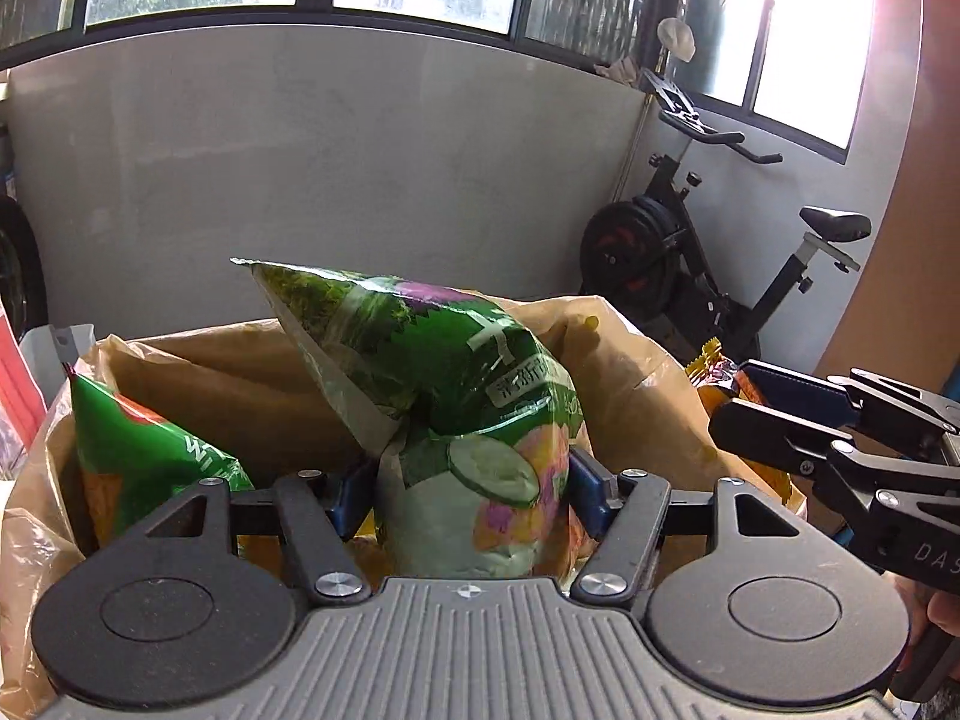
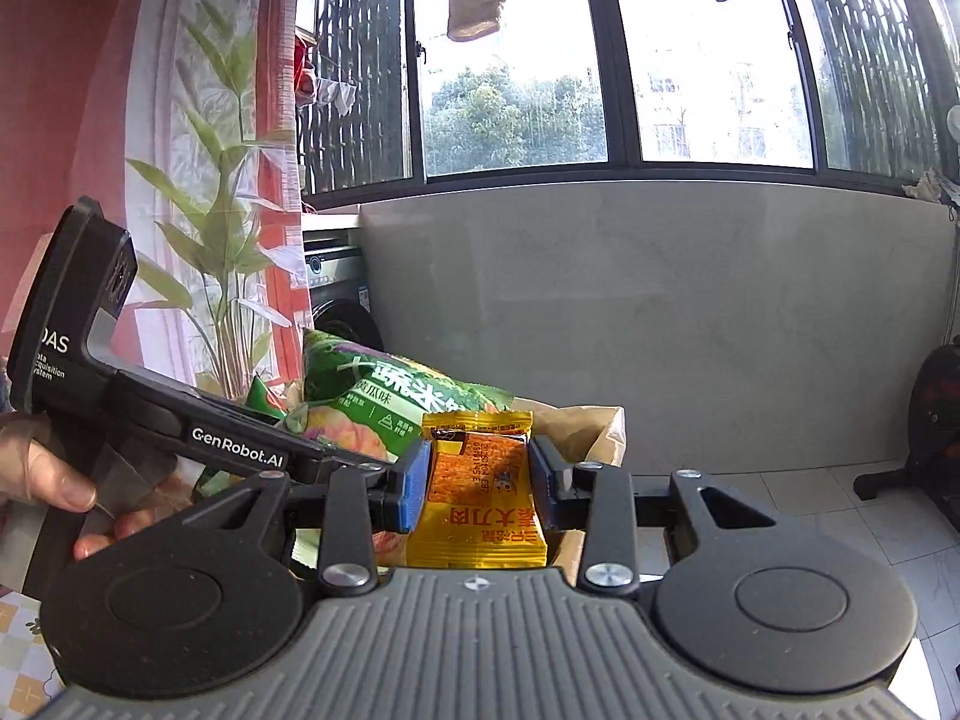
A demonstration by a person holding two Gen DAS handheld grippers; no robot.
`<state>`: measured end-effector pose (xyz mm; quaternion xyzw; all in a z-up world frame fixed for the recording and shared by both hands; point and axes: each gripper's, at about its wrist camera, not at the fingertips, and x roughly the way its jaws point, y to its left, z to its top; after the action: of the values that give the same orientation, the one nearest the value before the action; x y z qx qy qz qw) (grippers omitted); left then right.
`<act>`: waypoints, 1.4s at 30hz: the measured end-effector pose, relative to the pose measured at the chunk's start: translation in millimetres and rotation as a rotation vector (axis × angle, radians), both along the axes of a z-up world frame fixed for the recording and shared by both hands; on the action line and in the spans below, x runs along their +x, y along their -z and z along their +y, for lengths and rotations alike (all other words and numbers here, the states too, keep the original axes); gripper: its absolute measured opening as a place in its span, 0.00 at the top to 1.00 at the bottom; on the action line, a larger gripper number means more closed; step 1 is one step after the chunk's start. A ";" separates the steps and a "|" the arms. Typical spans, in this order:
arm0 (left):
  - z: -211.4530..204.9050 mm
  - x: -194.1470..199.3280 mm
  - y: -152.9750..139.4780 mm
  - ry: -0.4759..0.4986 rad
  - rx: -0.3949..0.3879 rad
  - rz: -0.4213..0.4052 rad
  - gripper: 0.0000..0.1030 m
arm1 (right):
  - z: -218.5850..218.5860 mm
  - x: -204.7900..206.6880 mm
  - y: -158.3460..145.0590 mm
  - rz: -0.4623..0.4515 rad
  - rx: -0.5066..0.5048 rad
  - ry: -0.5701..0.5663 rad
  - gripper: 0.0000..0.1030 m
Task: Organize snacks
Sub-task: 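Open both tools to drop the cucumber bag and orange packet into the box, then move both open tools from the box back down to the remaining snacks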
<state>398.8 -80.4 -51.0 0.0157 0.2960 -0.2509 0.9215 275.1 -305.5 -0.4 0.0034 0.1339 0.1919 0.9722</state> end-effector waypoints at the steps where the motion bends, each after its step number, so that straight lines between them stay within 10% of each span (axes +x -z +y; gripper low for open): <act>1: 3.6 -0.7 0.7 -0.005 -0.005 -0.007 0.30 | 0.7 1.6 0.7 0.003 -0.005 -0.001 0.63; 11: 27.7 -22.7 -20.6 -0.070 -0.040 -0.054 0.24 | 7.6 27.6 14.1 0.099 0.028 0.033 0.58; 14: 32.0 -32.6 -26.6 -0.071 -0.039 -0.070 0.24 | 6.7 25.2 14.3 0.109 0.035 0.045 0.42; 42: 109.2 -146.7 5.9 -0.331 -0.053 -0.154 0.24 | 7.7 -83.6 39.2 0.074 -0.059 0.005 0.32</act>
<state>252.1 28.8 -56.9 -0.0381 0.2163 -0.1016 0.9703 191.5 -297.8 -39.6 -0.0178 0.1755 0.1852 0.9667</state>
